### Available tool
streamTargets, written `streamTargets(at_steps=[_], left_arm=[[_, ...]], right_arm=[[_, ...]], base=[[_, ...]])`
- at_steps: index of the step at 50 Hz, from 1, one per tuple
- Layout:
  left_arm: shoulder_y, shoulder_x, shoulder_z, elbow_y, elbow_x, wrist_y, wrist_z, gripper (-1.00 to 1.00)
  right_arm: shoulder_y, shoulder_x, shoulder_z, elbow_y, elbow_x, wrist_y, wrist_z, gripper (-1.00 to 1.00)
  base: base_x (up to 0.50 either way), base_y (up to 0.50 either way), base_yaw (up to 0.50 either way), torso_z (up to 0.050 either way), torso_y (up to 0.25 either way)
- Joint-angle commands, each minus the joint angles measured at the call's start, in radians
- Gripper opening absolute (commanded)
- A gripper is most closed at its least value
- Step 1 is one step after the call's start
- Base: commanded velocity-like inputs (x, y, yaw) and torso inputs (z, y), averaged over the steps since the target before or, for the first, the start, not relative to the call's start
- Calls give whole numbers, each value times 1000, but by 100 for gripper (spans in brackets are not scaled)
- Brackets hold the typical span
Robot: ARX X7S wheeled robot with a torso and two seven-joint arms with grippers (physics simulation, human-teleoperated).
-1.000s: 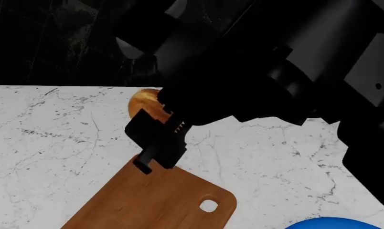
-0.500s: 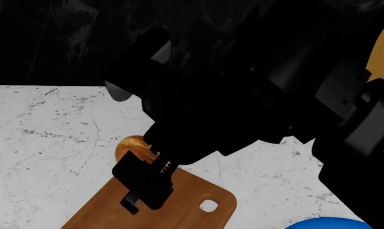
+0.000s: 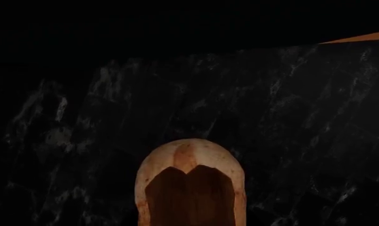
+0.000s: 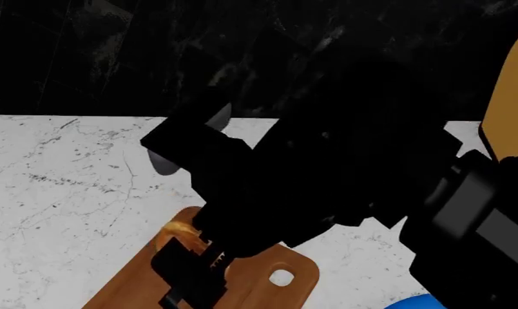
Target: Place all breads on the cutting board.
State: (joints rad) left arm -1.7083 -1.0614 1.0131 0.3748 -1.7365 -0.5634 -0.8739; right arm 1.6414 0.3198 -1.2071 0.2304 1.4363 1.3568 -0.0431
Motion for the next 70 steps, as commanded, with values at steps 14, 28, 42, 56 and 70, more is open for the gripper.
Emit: streamTargets(at_steps=[14,28,42,56,70], left_arm=[[17,-4,-5,0,-5,25,-12,-100],[19,-7,-8,9,-12,20,-16,-100],[-161,31,23,56,-272,-238,-40,-100],[-250,60,19,75,-414,-308,-73,-100],[-280,109,41,81,-473,-376,-52,-100]], right_arm=[[-46,7,-39,-12,-17,-17,7,100],[39,82,44,-61,103,30,89,100],[175,306,205,-136,383,16,327,100],[181,357,214,-118,332,-11,307,100],[177,404,214,-88,278,-37,286,100]], base=[[0,0,0,0,0],[0,0,0,0,1],[0,0,0,0,0],[0,0,0,0,0],[0,0,0,0,0]])
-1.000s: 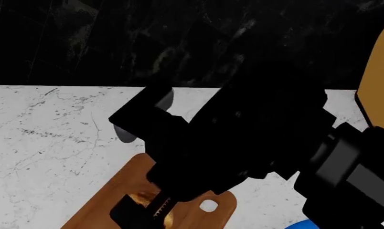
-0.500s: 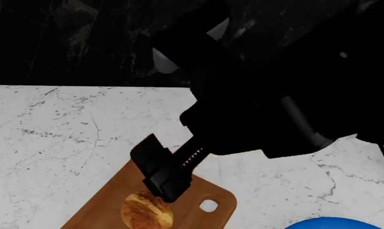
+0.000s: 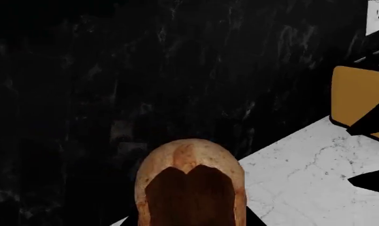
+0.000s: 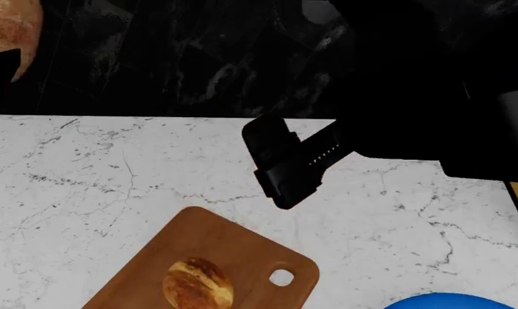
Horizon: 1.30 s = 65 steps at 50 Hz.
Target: Place all breads on the cutting board.
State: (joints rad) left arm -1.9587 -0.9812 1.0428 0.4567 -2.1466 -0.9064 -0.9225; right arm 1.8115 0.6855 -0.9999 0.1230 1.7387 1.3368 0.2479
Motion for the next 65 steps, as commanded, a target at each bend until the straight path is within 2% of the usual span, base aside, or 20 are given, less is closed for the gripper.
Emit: streamTargets(at_steps=[1,9,15,26,36,39,65], left_arm=[[-35,35,12,-6,-72,-37,-1,-100],[-67,69,20,-22,-157,-70,21,-100],[-93,126,59,-10,-232,-155,55,-100],[-107,166,95,-9,-318,-167,51,-100],[-129,235,155,-32,-420,-198,53,-100],[-131,261,212,-48,-456,-229,41,-100],[-91,314,307,-90,-494,-336,86,-100]], right_arm=[[11,37,6,25,-33,-19,-8,100],[15,45,5,46,-57,-34,-17,100],[4,38,0,67,-84,-59,-9,100],[14,39,-1,106,-119,-84,-18,100],[6,25,-1,114,-114,-98,-5,100],[-1,28,-4,113,-118,-102,-9,100],[-23,35,-10,103,-119,-119,-5,100]], base=[[0,0,0,0,0],[0,0,0,0,0],[0,0,0,0,0],[0,0,0,0,0],[0,0,0,0,0],[0,0,0,0,0],[0,0,0,0,0]])
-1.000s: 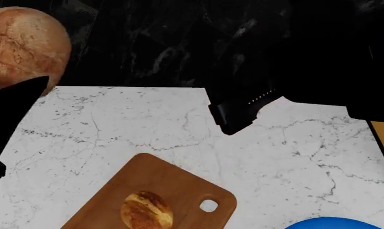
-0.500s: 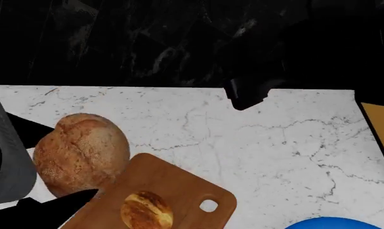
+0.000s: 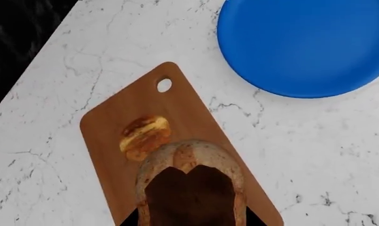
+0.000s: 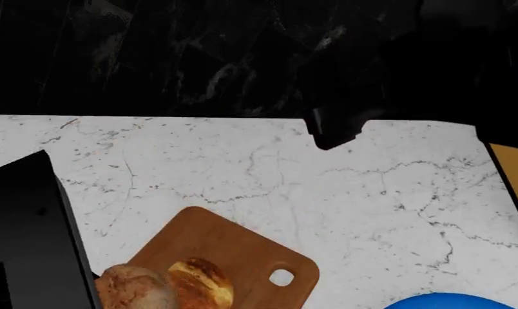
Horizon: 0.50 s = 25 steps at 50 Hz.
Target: Place all breads on the cutting board.
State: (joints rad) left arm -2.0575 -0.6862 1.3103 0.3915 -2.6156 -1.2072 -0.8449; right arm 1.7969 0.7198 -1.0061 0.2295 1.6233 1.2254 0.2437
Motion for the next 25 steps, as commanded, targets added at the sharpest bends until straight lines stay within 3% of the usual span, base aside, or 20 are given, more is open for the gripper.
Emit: streamTargets(at_steps=[1,18,25], left_arm=[[9,19,42,-22,-28,-35,8,-100],[153,7,92,58,21,12,14,-100],[181,-7,98,8,79,-41,40,-100]], right_arm=[[-10,1,-3,-3,-2,-9,0,100],[-26,5,-4,-24,4,-22,4,100],[-33,4,-9,-28,5,-23,3,100]], base=[[0,0,0,0,0],[0,0,0,0,0],[0,0,0,0,0]])
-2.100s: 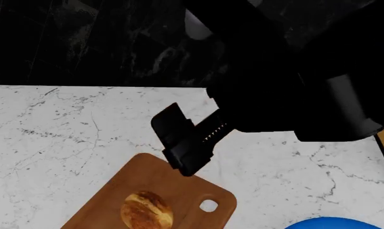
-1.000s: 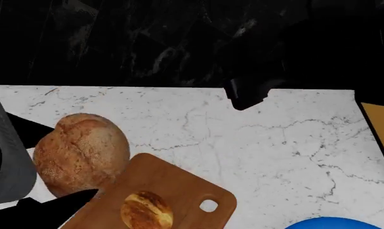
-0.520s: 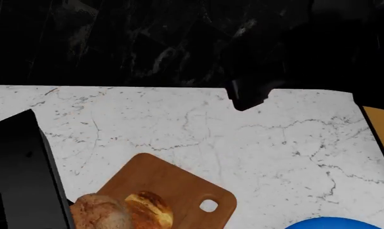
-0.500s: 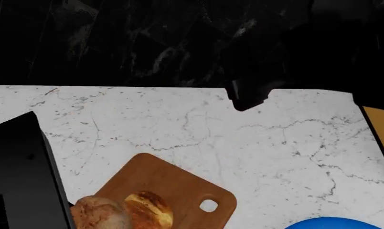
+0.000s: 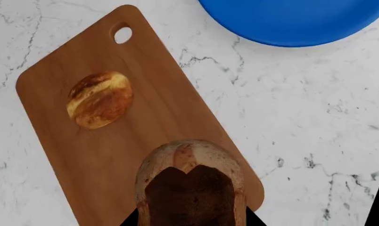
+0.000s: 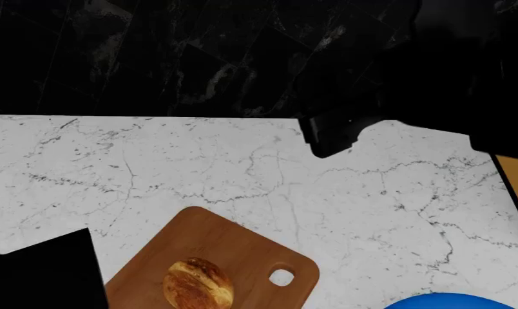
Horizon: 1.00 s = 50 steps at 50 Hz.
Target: Place all breads on the cutting board.
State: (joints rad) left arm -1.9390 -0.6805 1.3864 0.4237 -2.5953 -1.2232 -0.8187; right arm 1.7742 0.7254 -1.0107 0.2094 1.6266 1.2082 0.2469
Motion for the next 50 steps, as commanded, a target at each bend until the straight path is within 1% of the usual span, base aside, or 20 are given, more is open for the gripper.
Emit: streamTargets(at_steps=[1,6,17,24,32,35,41,50], left_arm=[[72,-15,18,-35,73,-33,22,-100],[99,-18,29,-52,108,-49,30,-100],[91,-25,11,-121,158,-87,61,-100],[84,-15,-2,-161,191,-95,76,-100],[107,-3,-26,-200,248,-94,108,-100],[119,7,-43,-232,288,-115,144,-100],[169,27,-49,-242,346,-107,173,-100],[206,41,-56,-267,407,-106,209,-100]], right_arm=[[-13,-3,-6,-9,0,-7,-2,100],[-11,-7,-8,-5,-2,-8,-6,100],[-31,-1,-10,-16,3,-18,-1,100],[-35,-1,-14,-15,-1,-22,-7,100],[-39,-2,-16,-17,5,-23,-3,100],[-39,-6,-17,-15,5,-24,-5,100],[-45,-4,-21,-13,-4,-29,-16,100],[-63,-4,-24,-20,-7,-42,-19,100]], base=[[0,0,0,0,0],[0,0,0,0,2],[0,0,0,0,0],[0,0,0,0,0],[0,0,0,0,0],[0,0,0,0,0],[0,0,0,0,0],[0,0,0,0,0]])
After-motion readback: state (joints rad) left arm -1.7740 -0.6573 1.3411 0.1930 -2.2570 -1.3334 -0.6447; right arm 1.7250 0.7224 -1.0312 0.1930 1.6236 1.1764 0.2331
